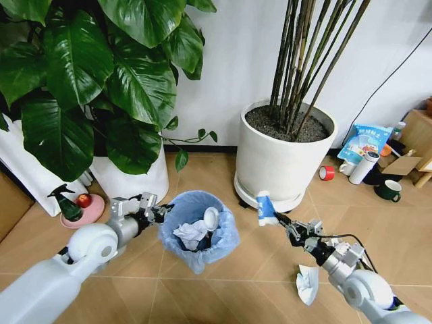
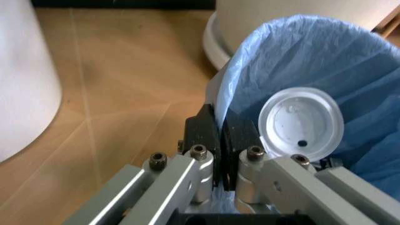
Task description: Pick up the trash bin and place the garbage on the floor into it.
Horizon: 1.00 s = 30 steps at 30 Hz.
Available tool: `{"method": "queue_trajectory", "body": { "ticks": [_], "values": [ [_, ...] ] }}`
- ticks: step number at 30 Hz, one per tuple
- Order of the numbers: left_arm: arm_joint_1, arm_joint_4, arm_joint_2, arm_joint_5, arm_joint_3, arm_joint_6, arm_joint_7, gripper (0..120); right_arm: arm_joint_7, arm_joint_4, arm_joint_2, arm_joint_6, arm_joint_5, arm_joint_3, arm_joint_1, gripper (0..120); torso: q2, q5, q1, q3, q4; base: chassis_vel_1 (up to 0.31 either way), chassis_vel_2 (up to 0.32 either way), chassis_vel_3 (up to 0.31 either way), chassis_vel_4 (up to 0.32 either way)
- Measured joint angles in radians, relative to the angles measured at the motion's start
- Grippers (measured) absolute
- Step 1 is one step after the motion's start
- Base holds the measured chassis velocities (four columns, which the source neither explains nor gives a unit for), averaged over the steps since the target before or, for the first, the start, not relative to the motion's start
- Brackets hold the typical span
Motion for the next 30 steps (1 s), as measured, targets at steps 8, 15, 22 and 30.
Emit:
{"method": "queue_trajectory", "body": {
  "ticks": [8,15,22,30],
  "values": [
    [-0.018,-0.012,0.019,-0.006,0.055,-0.003,0.002,0,-0.067,0.015,-0.037,0.014,0.069,-0.075,0.088,0,0.0,-0.0006,0.0,0.0,0.0,0.0,0.0,0.0,0.0],
    [-0.062,0.005,0.021,-0.011,0.114,-0.014,0.002,0,-0.131,-0.029,-0.052,0.005,0.103,-0.151,0.164,0,0.0,-0.0005,0.0,0.0,0.0002,0.0,0.0,0.0,0.0],
    [-0.127,0.03,0.008,-0.012,0.189,-0.016,-0.006,0,-0.162,-0.115,-0.054,0.001,0.103,-0.262,0.262,0,0.0,-0.0002,0.0,0.0,0.0,0.0,0.0,0.0,0.0],
    [-0.169,0.038,-0.003,-0.02,0.229,-0.015,-0.009,0,-0.167,-0.182,-0.028,0.0,0.105,-0.372,0.364,0,0.0,-0.0004,0.0,0.0,0.0,0.0,0.0,0.0,0.0]
  ]
}}
